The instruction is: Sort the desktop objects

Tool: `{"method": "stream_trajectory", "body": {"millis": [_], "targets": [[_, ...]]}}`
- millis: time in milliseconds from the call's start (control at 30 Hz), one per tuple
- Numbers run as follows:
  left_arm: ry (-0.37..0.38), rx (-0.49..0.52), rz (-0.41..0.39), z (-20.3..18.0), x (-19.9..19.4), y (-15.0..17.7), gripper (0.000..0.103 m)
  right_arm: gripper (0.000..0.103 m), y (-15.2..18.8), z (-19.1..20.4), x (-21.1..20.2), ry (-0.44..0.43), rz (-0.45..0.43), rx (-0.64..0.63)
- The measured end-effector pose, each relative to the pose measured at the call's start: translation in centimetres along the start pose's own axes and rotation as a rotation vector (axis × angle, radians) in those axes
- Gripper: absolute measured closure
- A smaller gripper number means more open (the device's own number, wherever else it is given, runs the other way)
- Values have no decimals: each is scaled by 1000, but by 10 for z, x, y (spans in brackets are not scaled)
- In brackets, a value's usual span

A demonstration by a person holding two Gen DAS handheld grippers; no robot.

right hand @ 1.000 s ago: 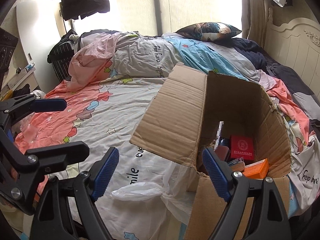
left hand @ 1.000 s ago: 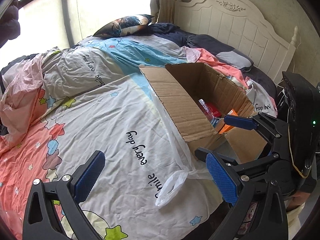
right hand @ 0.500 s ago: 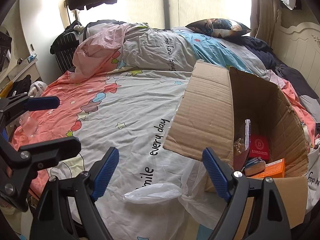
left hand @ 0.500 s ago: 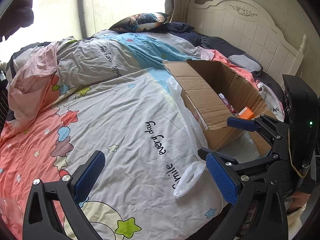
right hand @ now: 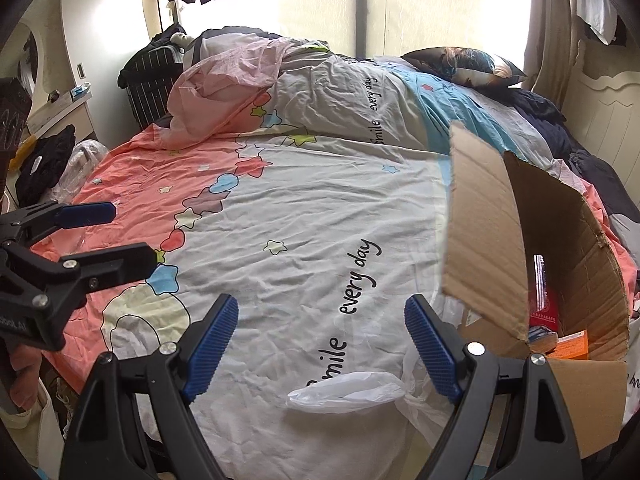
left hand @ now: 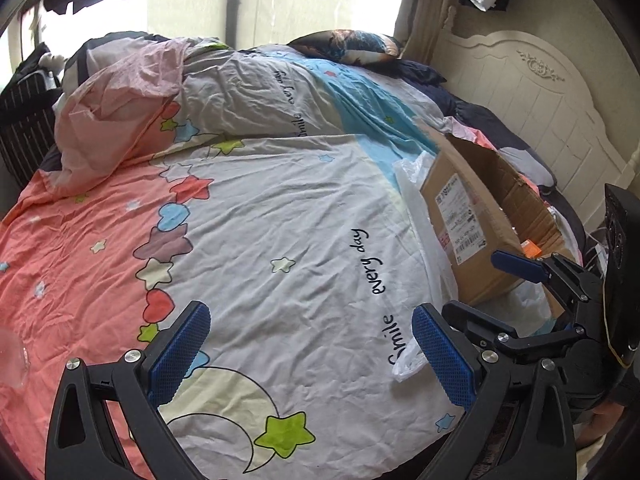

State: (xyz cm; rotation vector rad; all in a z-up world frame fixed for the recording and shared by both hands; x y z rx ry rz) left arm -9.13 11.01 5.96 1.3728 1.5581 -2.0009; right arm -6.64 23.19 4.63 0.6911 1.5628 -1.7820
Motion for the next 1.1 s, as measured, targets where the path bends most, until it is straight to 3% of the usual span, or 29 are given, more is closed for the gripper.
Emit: {"method": "stream_trajectory", "body": {"millis": [333,700,1100], "targets": [[-72,-100,45,47,-3,42,0,20,11,37,16,-47,26,-27],[-186,-149,28,80,-17,71,0,20,18,80,38,-72,32,-62],[-218,-223,11,113,-5,101,0,20,30,107,69,-114,53,-38]]}}
Point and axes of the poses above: each gripper's, at about its wrist camera, not at the fingertips, and x roughly the way its jaws point, z to its left, y to its underside, the point moved 9 cm from there along x, roughly the way its jaws point, and after that the axes turned 11 degrees about x, right-handed, at the moved point
